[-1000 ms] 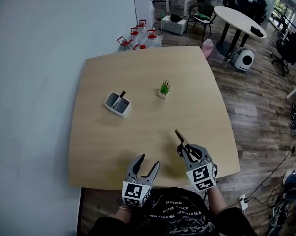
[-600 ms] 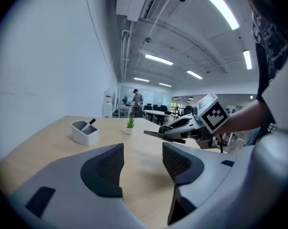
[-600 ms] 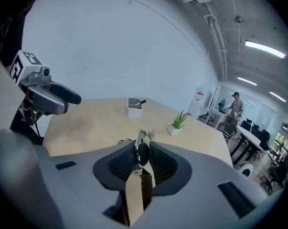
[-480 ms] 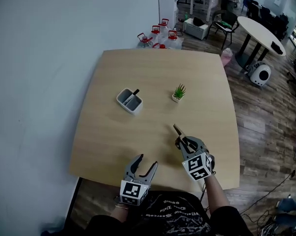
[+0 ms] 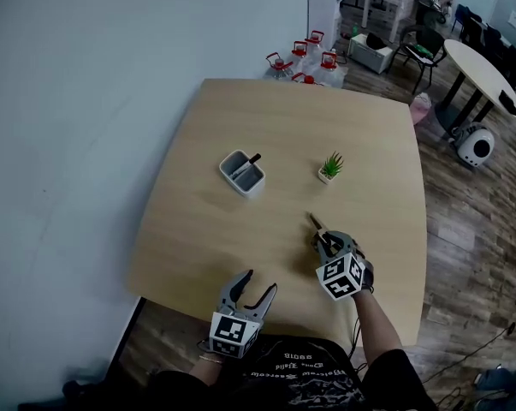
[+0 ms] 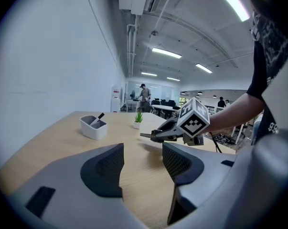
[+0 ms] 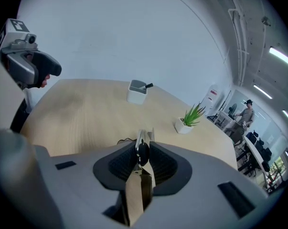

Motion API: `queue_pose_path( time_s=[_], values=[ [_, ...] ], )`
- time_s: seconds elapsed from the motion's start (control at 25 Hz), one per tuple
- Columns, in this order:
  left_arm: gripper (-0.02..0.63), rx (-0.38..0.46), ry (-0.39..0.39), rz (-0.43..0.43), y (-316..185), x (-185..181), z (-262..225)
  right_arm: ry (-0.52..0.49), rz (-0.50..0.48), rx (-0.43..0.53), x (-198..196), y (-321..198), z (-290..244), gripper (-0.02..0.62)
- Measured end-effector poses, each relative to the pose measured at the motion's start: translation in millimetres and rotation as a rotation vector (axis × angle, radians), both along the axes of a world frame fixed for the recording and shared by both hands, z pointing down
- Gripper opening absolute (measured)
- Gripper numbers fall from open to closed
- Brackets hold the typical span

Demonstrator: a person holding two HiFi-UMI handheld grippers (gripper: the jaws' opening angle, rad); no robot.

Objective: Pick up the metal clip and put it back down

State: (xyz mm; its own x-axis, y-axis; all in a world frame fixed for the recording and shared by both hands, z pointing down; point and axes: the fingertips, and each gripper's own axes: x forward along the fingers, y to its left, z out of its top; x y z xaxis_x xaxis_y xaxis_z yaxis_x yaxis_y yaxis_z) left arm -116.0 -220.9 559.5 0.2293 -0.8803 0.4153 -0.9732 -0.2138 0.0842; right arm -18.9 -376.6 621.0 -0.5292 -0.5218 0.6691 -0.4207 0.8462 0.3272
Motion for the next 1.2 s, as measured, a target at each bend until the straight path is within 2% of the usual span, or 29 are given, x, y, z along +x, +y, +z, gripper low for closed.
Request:
queue_pose_path(
  time_s=[0.32, 0.56, 0.88, 1.04, 1.12, 1.2],
  values=[
    [0.261, -0.032, -0.064, 0.011, -2, -2, 8, 0.064, -0.024, 0.012, -1, -19, 26, 0.092],
    [0.261, -0.088, -0.035, -0.003, -2, -3, 13, 0.086, -0.029, 0.027, 0, -24, 35, 0.094],
    [0.261, -0.089, -0.040, 0.016, -4, -1, 19, 0.108, -0.062, 0.053, -1, -22, 41, 0.100],
    [0.261, -0.070, -0.033, 0.020, -5, 0, 20, 0.070, -0.043, -0.033, -5, -19, 44, 0.167],
    [0.261, -0.070, -0.050, 0.021, -6, -2, 17, 0.057, -0.038, -0.059, -6, -18, 43, 0.243],
    [0.261, -0.076, -0.074, 0.029, -8, -3, 10, 0.029, -0.032, -0.078, -7, -15, 37, 0.274]
  ],
)
